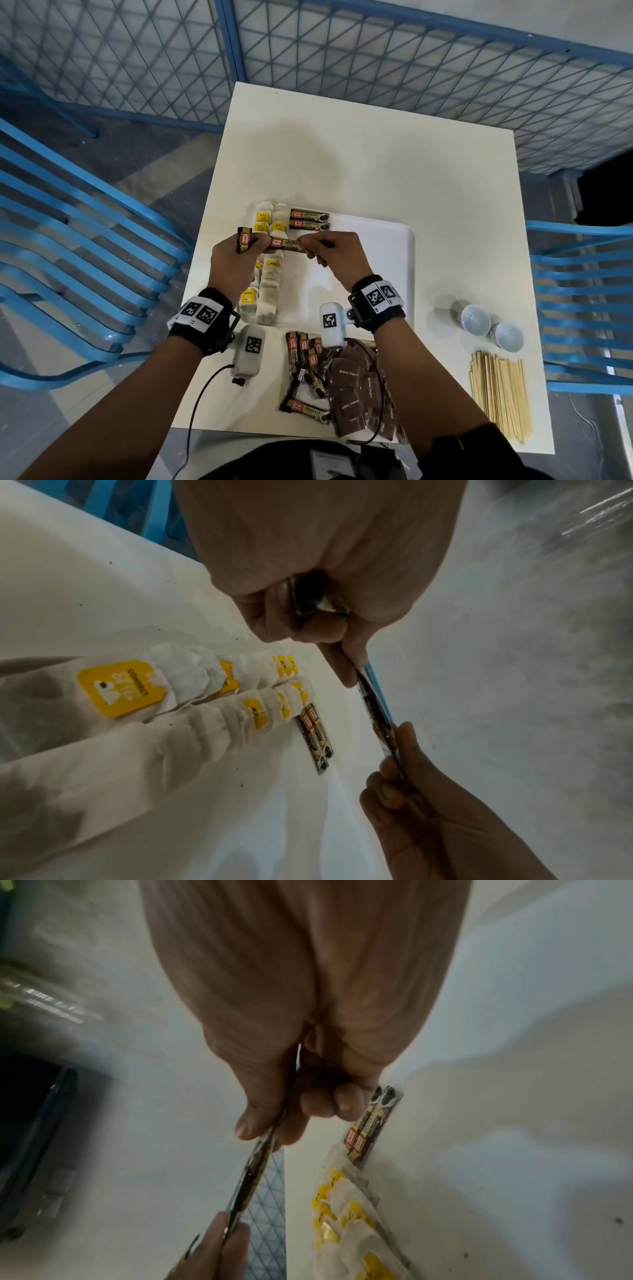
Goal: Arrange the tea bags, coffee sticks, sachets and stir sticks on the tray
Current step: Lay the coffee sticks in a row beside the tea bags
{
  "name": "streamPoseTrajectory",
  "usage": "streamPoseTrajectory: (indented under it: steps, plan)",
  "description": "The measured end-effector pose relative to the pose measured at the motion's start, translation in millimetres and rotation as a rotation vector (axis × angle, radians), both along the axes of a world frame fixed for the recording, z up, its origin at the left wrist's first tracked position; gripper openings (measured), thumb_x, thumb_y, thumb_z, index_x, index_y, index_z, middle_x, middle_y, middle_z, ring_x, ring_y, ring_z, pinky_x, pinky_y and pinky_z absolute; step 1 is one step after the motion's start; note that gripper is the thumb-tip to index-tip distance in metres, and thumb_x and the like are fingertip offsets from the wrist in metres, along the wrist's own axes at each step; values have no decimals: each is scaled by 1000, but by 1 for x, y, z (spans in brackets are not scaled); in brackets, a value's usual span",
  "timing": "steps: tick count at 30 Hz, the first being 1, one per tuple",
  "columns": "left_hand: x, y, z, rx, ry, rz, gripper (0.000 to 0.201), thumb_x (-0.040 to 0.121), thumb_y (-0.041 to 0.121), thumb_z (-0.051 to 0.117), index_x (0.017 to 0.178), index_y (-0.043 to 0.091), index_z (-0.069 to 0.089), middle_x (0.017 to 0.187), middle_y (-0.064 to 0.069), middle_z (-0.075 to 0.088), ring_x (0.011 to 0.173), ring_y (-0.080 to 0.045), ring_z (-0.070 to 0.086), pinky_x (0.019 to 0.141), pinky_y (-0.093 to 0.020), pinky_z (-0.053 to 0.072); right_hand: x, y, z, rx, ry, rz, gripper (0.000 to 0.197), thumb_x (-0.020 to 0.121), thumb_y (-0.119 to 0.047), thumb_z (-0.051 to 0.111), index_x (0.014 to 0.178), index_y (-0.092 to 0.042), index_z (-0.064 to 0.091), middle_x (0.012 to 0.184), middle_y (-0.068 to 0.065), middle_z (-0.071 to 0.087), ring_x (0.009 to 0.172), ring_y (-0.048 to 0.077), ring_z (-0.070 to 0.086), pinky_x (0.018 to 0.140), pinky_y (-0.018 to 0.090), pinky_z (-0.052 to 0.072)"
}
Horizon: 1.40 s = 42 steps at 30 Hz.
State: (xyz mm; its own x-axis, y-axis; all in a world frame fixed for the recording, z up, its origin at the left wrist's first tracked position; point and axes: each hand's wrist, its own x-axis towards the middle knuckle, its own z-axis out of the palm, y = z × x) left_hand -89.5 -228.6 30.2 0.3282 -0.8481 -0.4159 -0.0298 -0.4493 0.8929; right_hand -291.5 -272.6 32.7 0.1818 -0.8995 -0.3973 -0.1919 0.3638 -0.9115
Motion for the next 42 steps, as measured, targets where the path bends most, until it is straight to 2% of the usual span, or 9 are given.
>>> streamPoseTrajectory:
  steps: [4,9,12,16,19,23,31,37,42]
  plan:
    - [2,-5,-2,17,-17,-2,10,97,23,68,98,16,76,84,1,79,41,-9,41,40,-22,38,2,-3,-7,-27,59,23,16,96,-20,67,104,-12,78,76,2,70,62,16,55,63,25,45]
    - [5,-11,-5,18,-43,-2,11,96,24,70,99,15,76,85,-3,78,39,-10,40,40,-23,39,11,-6,-9,-420,440,197,32,81,-38,81,109,-25,75,96,-8,64,86,12,51,78,11,38]
    - [6,-14,-8,9,-54,-15,12,95,28,71,98,18,76,86,-8,77,41,-11,43,43,-26,41,19,-11,-11,-535,510,306,29,81,-28,82,106,-16,77,98,2,63,94,20,52,85,25,39]
    - [9,-17,-7,13,-89,-57,15,96,36,68,92,24,74,72,-10,66,48,-13,45,46,-27,43,15,-17,-18,-501,541,261,30,85,-25,78,113,-16,76,103,6,62,100,24,52,87,29,42]
    - [13,-19,-6,36,-111,-69,20,98,35,63,92,19,72,87,-8,74,45,-8,46,42,-23,42,1,-19,-32,-410,579,171,36,83,-18,80,117,-14,72,108,9,65,105,27,55,91,34,45]
    - [19,-19,-10,81,-77,-54,14,100,23,58,97,12,65,89,-5,72,47,-11,46,42,-23,40,-6,-16,-53,-353,749,139,25,78,-22,82,101,-18,72,104,4,65,100,29,53,88,44,46]
    - [24,-17,-9,154,95,-69,19,101,10,39,102,9,59,91,-6,62,45,-21,39,42,-22,35,4,-6,-73,-417,935,133,43,72,-33,81,111,-26,67,109,3,54,104,27,45,88,40,39]
    - [25,-16,-8,162,102,-90,25,101,8,36,108,3,59,93,-8,62,44,-21,41,40,-20,33,9,-3,-75,-441,946,111,20,77,-20,74,97,-23,71,100,4,60,97,32,52,83,42,40]
    - [26,-15,-6,174,95,-92,27,101,8,36,110,3,61,93,-7,64,43,-19,42,42,-22,31,11,-16,-74,-383,950,154,22,82,-20,69,103,-24,70,107,3,62,105,30,50,89,42,37]
